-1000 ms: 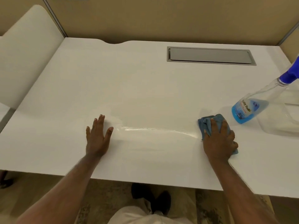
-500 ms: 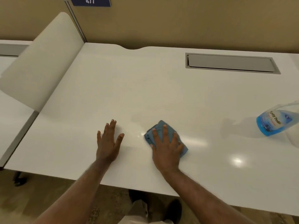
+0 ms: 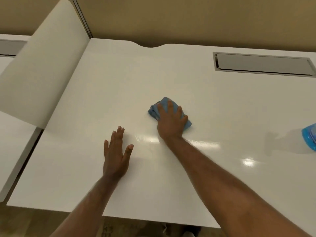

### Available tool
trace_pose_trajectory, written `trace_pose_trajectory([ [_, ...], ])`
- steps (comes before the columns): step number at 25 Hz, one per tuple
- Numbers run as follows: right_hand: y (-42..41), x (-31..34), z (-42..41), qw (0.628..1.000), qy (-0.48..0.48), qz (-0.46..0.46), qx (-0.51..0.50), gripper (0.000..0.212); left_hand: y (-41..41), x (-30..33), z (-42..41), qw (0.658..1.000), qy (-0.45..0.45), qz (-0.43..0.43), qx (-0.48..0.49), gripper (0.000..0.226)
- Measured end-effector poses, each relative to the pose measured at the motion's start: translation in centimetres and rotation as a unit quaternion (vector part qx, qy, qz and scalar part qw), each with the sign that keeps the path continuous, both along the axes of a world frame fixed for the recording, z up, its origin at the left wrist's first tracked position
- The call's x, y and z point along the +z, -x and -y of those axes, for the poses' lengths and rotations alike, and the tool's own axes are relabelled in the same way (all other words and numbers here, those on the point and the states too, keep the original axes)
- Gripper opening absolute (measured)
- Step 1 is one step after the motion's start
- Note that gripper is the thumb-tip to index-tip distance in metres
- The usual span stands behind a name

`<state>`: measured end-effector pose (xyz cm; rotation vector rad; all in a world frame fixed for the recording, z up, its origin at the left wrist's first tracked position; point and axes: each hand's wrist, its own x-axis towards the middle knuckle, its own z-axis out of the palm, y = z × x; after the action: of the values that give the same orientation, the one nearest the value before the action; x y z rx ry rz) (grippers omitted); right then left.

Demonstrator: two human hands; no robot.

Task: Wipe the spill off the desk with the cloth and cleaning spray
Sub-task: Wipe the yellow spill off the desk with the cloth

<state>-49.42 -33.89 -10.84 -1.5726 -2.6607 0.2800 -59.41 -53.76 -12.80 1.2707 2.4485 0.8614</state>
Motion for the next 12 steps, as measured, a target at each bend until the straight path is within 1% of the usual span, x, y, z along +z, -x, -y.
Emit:
trace_pose_trajectory([
  [4,-7.5,0.0,-4.5,0.991,-0.01,0.018,-0.136,0.061,0.2,0.1,-0.9,1.0,-0.002,0.001,-0.031,0.074],
  [8,-18.5,1.0,-6.1,0.965,-0.015,0.03,-0.262,0.054,-1.0,0.4,-2.4,0.998,-0.002,0.008,-0.059,0.072],
  [10,-24.0,1.3,-5.5,0.954,-0.024,0.025,-0.299,0.055,-1.9,0.4,-2.7,0.998,-0.004,0.009,-0.062,0.071],
  [12,-28.0,1.4,-4.1,0.951,-0.045,0.019,-0.307,0.058,-2.9,0.4,-2.8,0.998,-0.005,0.012,-0.059,0.072],
])
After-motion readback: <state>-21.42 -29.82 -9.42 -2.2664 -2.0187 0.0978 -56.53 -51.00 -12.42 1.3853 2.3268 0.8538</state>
